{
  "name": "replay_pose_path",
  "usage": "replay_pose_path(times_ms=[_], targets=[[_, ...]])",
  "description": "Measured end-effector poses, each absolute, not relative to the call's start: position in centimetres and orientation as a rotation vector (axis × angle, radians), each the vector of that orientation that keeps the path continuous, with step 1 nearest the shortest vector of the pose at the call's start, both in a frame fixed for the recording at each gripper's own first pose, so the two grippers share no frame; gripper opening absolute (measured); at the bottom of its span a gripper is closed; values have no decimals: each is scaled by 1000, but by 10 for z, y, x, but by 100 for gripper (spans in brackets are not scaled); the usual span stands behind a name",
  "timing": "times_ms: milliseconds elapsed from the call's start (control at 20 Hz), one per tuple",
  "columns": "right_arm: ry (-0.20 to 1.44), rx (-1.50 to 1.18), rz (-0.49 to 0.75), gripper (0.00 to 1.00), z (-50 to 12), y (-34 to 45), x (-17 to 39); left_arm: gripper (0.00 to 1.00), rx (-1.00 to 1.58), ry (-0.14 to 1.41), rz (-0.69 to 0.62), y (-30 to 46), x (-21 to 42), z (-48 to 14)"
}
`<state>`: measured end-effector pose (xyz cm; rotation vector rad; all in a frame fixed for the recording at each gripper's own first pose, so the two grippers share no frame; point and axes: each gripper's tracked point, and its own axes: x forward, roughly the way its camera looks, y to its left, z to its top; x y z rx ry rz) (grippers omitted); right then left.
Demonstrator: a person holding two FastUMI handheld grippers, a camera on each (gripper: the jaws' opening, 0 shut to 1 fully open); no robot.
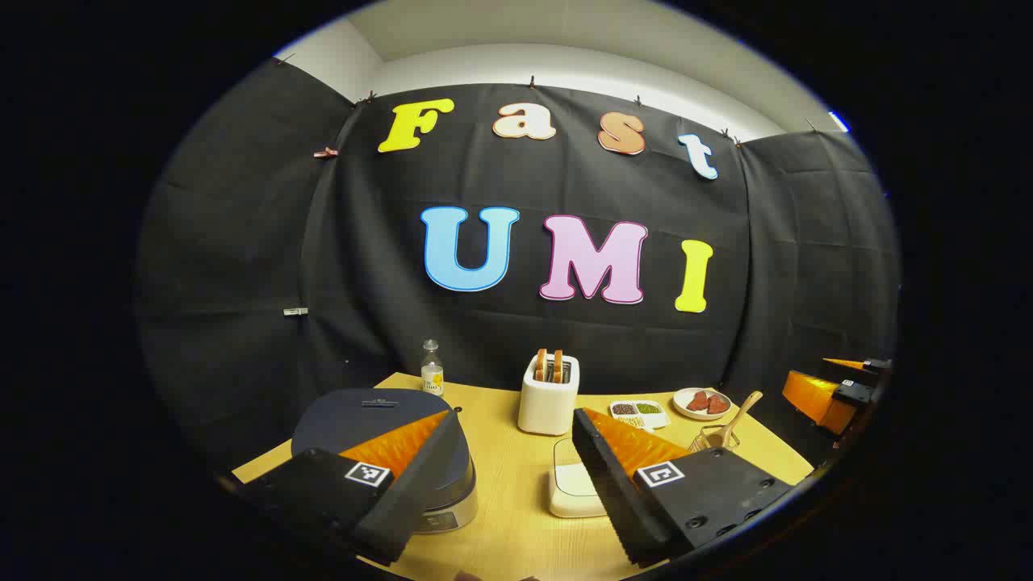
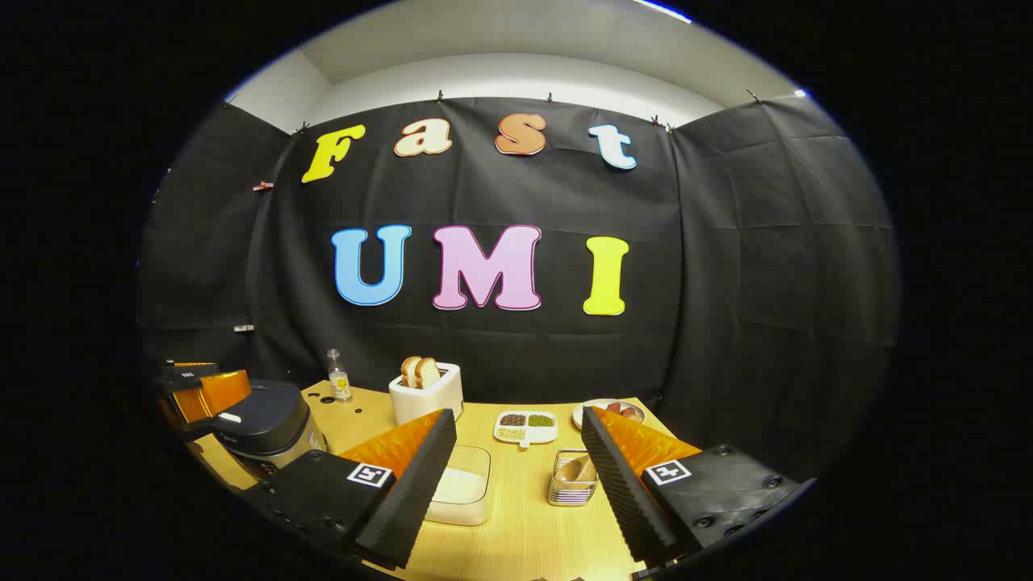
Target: Close the left gripper, press the button to open the rice cooker; take a wooden spoon from the chopstick holder with the right hand, scoop a spoonful of rice and pour it into the rice cooker, then put the wooden spoon back into the chopstick holder.
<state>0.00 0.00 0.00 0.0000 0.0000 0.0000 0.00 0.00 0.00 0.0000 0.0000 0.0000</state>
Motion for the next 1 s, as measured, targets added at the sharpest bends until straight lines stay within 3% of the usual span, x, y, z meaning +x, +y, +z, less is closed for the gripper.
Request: replay_pose_path(times_ms=[1000], targets=[[60, 33, -27, 98, -20, -25, -7, 95, 8, 30, -37, -9, 5, -11]])
